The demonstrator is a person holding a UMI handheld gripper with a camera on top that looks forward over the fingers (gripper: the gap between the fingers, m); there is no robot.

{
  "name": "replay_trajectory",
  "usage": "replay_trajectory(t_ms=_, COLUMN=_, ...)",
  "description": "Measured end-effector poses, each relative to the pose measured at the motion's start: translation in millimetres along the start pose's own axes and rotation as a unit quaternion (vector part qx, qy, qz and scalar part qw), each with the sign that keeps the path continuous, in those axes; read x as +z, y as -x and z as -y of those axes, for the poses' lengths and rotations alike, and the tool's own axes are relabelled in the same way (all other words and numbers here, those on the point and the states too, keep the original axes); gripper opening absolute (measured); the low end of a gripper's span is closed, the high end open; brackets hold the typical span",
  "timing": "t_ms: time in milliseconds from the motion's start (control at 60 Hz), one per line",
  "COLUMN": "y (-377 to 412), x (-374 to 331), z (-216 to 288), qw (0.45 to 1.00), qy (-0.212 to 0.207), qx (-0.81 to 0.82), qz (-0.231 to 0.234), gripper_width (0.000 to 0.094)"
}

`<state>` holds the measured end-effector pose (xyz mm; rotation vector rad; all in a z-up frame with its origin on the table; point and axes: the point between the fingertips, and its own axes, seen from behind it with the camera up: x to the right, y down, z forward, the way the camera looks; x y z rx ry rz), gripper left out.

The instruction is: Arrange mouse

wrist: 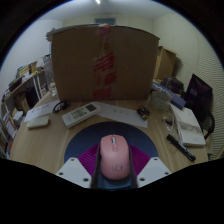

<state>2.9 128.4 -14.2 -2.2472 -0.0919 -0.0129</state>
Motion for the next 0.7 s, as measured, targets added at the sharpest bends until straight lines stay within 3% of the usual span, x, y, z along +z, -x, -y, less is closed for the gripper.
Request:
replay_trajectory(t_ms=83, y=1, x=-2, z=-2, qw=1.0, qy=0.02, qx=0.005, qz=0.014, gripper_width=0.057)
replay_trajectory(t_ms=133, y=0, x=-11, z=-5, qw=0.998, qy=0.039, qx=0.03, qz=0.025, gripper_width=0.0729)
replay_trajectory(t_ms=200, y=3, x=-32, z=4, qw=0.997, qy=0.032, qx=0.054, qz=0.048, gripper_width=0.0895)
replay_trajectory(t_ms=267, y=-3, x=-62, z=8, qw=0.997, qy=0.024, qx=0.054, qz=0.053, gripper_width=0.0841)
replay_trajectory(t_ms=467, y=-26, x=-165, z=-10, qw=0.994, qy=0.015, qx=0.095, qz=0.059, gripper_width=0.0837)
replay_trajectory(t_ms=700, y=-77, x=-223, z=-65, qw=0.985, qy=0.032, qx=0.169, qz=0.014, gripper_width=0.0839)
